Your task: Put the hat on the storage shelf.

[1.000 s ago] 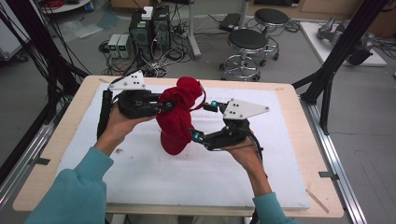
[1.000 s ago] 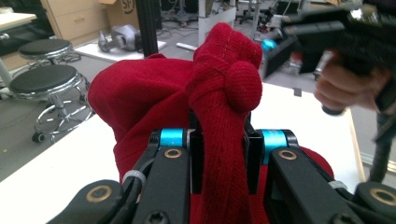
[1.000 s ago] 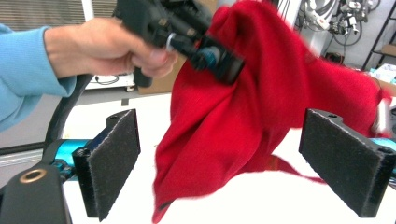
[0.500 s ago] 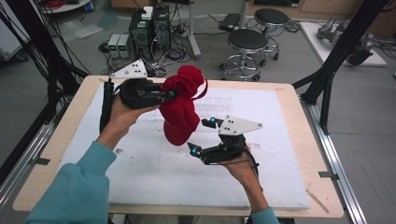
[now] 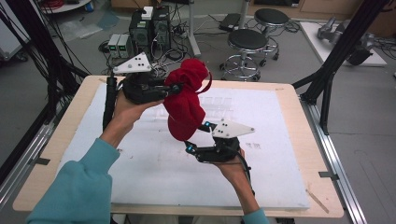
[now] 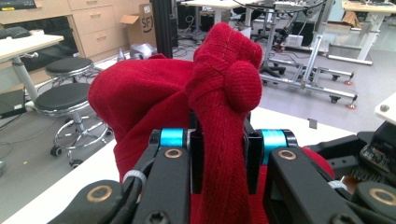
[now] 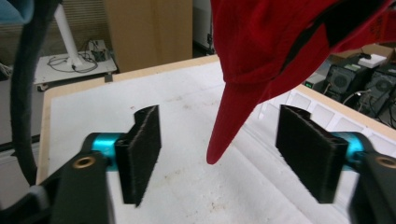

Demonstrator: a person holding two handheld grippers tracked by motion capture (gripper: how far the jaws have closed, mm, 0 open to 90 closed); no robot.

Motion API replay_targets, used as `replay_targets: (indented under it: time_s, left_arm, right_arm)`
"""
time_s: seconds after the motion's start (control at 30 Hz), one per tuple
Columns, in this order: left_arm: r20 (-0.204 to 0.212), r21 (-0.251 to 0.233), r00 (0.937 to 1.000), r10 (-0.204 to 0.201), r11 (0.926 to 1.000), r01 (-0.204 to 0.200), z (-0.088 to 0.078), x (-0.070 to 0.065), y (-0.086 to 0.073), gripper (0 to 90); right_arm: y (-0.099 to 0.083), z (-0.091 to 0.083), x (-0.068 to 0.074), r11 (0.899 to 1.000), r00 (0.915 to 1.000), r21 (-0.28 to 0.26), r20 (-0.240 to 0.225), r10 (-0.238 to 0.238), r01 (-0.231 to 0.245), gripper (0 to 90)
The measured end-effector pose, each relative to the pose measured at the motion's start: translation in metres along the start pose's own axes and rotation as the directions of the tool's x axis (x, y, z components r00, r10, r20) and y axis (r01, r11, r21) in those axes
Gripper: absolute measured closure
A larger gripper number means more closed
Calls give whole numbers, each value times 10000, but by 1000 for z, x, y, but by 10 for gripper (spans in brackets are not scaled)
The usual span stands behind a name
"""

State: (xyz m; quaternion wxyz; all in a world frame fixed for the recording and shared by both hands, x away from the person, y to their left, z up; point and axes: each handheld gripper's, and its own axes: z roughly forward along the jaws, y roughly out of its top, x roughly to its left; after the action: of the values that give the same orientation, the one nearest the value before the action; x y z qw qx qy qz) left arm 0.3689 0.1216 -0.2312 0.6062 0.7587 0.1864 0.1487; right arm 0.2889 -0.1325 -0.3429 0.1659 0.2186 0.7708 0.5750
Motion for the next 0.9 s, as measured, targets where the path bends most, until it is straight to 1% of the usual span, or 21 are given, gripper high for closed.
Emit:
replay_targets:
  time_s: [0.07,0.1,0.17,0.2,0.23,0.27,0.3,0.33,0.4,0.43,0.47,0.57,0.6,0.7,0.8,0.9]
  left_arm:
    - [28,-17,10000,-21,10000,21,1,-1,0,790]
    - [18,-2,10000,-58,10000,58,2,-1,0,790]
    - [24,14,10000,-47,10000,47,4,-2,0,790]
    - [42,-10,10000,-57,10000,57,5,-3,0,790]
    - [69,-27,10000,-66,10000,66,6,-3,0,790]
    - [92,-30,9999,-59,10000,60,6,-3,0,790]
    - [120,-22,9999,-75,10000,75,7,-4,0,790]
    - [146,-17,9999,-77,10000,77,8,-4,0,790]
    - [150,20,9999,-78,10000,78,8,-4,-1,790]
    - [165,3,9998,-87,10000,87,8,-4,-1,790]
    - [177,-13,9998,-85,10000,86,8,-4,-1,790]
    - [257,-84,9996,-106,9999,108,8,-4,-2,790]
    - [251,-83,9996,-91,9999,93,8,-4,-2,790]
    - [281,-94,9996,-104,9999,107,9,-4,-3,790]
    - [324,-22,9994,-83,10000,84,8,-3,-4,787]
    - [370,-79,9992,-150,9999,153,8,-2,-4,781]
  right_arm:
    - [0,2,0,9999,9999,39,87,123,-124,362]
    - [0,2,0,9999,9999,-18,28,109,-109,388]
    - [1,2,0,9998,9998,-88,78,180,-179,468]
    - [1,2,-1,9996,9996,-93,27,277,-277,500]
    - [1,2,-1,9992,9992,-94,50,391,-391,575]
    - [1,2,-1,9992,9992,-94,50,391,-391,575]
    - [1,3,-1,9992,9992,-96,36,393,-392,607]
    - [1,3,-2,9991,9991,-89,90,410,-409,665]
    - [1,2,-1,9989,9987,-63,171,476,-475,719]
    - [1,2,-1,9992,9988,-91,291,399,-396,759]
    - [1,1,-1,9992,9988,-100,303,396,-393,785]
    - [1,0,-2,9979,9979,-156,138,627,-625,829]
    - [1,0,-3,9975,9974,-125,158,700,-698,838]
    - [0,0,-6,9952,9953,-132,20,973,-973,850]
    - [0,-1,-7,9938,9938,-119,-77,1109,-1110,853]
    - [0,-1,-8,9930,9931,-140,-104,1172,-1173,854]
